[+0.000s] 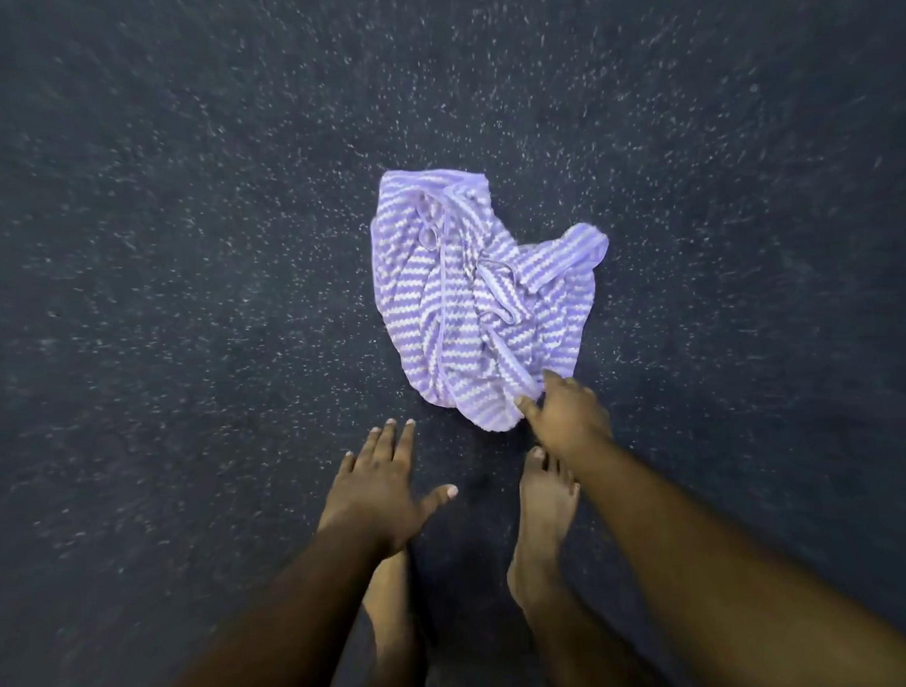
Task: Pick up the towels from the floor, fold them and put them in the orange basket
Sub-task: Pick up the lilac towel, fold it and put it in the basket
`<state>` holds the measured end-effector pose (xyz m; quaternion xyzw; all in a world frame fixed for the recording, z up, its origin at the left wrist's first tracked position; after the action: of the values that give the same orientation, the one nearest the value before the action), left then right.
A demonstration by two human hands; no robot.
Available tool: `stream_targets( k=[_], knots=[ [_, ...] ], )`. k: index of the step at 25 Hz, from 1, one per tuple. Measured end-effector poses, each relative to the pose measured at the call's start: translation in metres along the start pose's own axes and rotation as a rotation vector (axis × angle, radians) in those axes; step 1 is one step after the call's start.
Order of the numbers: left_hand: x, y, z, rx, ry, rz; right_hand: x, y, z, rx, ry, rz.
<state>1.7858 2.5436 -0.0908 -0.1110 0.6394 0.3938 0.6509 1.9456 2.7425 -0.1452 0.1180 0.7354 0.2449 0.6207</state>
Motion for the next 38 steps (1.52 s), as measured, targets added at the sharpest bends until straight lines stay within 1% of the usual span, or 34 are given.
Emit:
stream_targets(
  k=[2, 4, 6, 9, 12, 17, 19, 23, 24, 26, 30, 32, 34, 36, 38],
  knots=[
    [0.025, -0.008, 0.0, 0.013, -0.002, -0.027, 0.029, -0.016, 0.001, -0.002, -0.013, -0.056],
    [0.035, -0.012, 0.003, 0.018, 0.002, -0.046, 0.037, -0.024, 0.001, -0.001, 0.025, -0.047],
    [0.02, -0.008, 0.009, 0.041, 0.006, -0.046, 0.016, -0.021, 0.003, 0.042, 0.054, 0.012],
    [-0.031, 0.016, 0.024, 0.062, 0.01, -0.043, -0.052, -0.002, 0.01, 0.154, 0.06, 0.048],
    [-0.119, 0.074, 0.057, 0.11, -0.023, 0.003, -0.157, 0.045, 0.022, 0.296, 0.042, 0.097],
    [-0.302, 0.15, 0.133, 0.244, -0.201, 0.079, -0.384, 0.123, 0.051, 0.527, -0.016, 0.306],
    [-0.36, 0.162, 0.161, 0.325, -0.285, 0.093, -0.46, 0.132, 0.069, 0.56, -0.078, 0.375],
    [-0.469, 0.159, 0.222, 0.535, -0.5, 0.134, -0.606, 0.134, 0.116, 0.662, -0.274, 0.584],
    [-0.493, 0.151, 0.238, 0.607, -0.555, 0.126, -0.64, 0.127, 0.128, 0.697, -0.315, 0.628],
    [-0.529, 0.13, 0.26, 0.747, -0.613, 0.106, -0.699, 0.111, 0.15, 0.749, -0.401, 0.707],
    [-0.606, 0.058, 0.315, 0.98, -0.811, 0.141, -0.827, 0.046, 0.209, 0.865, -0.648, 0.831],
    [-0.647, 0.008, 0.342, 1.067, -0.914, 0.152, -0.89, 0.0, 0.241, 0.94, -0.753, 0.901],
    [-0.682, -0.042, 0.362, 1.126, -0.986, 0.126, -0.947, -0.048, 0.272, 1.019, -0.841, 0.949],
    [-0.722, -0.108, 0.378, 1.18, -1.069, 0.12, -1.014, -0.117, 0.301, 1.115, -0.942, 1.012],
    [-0.763, -0.179, 0.393, 1.224, -1.153, 0.134, -1.079, -0.185, 0.328, 1.21, -1.006, 1.11]
  ],
)
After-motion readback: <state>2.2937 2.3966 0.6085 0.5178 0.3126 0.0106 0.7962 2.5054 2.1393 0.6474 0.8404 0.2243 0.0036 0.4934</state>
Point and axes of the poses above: each hand's wrist, its own x-axis towards the middle knuckle, its own y-axis out of the back of the hand, z = x × y, the point moved 8 cm from there along x, towards the middle knuckle, and after that the axes turned 6 degrees about -z, right-handed, at the moved point
